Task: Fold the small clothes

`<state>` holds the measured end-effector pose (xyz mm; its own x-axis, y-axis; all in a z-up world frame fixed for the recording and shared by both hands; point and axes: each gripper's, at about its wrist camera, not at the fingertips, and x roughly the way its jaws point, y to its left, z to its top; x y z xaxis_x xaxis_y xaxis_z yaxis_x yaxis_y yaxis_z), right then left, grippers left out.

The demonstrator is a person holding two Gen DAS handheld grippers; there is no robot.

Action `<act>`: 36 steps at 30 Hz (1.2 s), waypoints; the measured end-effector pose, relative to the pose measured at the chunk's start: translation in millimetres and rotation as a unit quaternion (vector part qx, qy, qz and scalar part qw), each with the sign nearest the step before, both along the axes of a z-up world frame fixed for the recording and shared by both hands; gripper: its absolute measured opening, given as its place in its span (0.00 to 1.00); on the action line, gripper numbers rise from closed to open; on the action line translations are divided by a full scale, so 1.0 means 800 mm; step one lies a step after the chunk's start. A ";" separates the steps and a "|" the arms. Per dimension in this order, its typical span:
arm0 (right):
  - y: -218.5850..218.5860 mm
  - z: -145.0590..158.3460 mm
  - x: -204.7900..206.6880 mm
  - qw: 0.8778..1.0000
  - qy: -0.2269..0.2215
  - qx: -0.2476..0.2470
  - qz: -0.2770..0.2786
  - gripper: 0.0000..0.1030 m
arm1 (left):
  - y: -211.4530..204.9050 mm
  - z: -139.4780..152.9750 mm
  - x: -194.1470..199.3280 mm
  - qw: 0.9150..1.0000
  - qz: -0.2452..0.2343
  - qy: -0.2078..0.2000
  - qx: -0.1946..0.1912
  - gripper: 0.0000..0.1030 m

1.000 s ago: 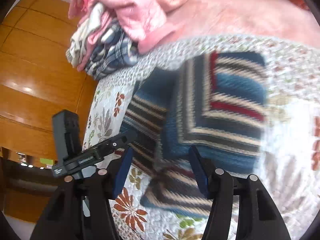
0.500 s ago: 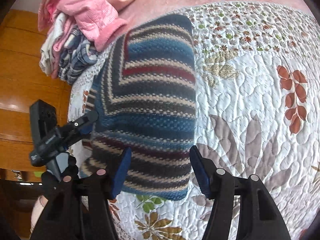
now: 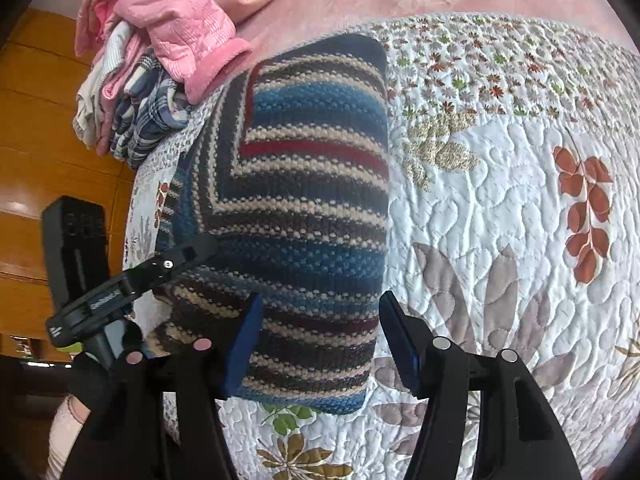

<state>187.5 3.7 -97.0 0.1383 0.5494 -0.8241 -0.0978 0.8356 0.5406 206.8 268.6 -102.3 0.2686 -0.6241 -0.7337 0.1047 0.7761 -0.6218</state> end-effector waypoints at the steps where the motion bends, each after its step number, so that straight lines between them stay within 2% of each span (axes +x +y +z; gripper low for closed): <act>1: -0.001 0.000 0.000 1.000 -0.001 0.001 -0.001 0.60 | -0.001 0.004 -0.001 1.000 -0.001 -0.007 0.001 0.28; 9: -0.005 0.007 0.007 1.000 -0.015 0.010 -0.001 0.60 | 0.013 0.047 -0.004 0.999 0.025 -0.042 -0.020 0.23; 15: -0.007 0.012 0.008 0.999 -0.021 0.030 -0.003 0.60 | 0.078 0.090 -0.006 0.994 0.065 -0.074 -0.045 0.23; 17: -0.003 0.009 0.006 0.999 -0.016 0.037 -0.002 0.60 | 0.103 0.095 -0.006 0.993 0.081 -0.077 -0.049 0.22; 21: 0.012 0.005 0.000 0.999 -0.013 0.045 0.010 0.60 | 0.160 0.089 -0.005 0.991 0.108 -0.068 -0.049 0.22; 27: 0.052 0.004 -0.018 0.995 -0.006 0.093 0.026 0.60 | 0.228 0.066 -0.007 0.988 0.138 -0.058 -0.026 0.21; 31: 0.087 0.000 -0.029 0.995 -0.003 0.089 0.050 0.63 | 0.249 0.037 -0.002 0.989 0.142 -0.035 -0.032 0.22; 36: 0.122 -0.017 -0.039 0.995 0.012 0.076 0.071 0.64 | 0.248 0.016 0.002 0.991 0.128 -0.028 0.000 0.22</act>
<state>156.3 101.4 -110.4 0.0321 0.6806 -0.7320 -0.1947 0.7226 0.6633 208.8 467.3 -89.7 0.4583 -0.5307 -0.7129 -0.0612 0.7814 -0.6210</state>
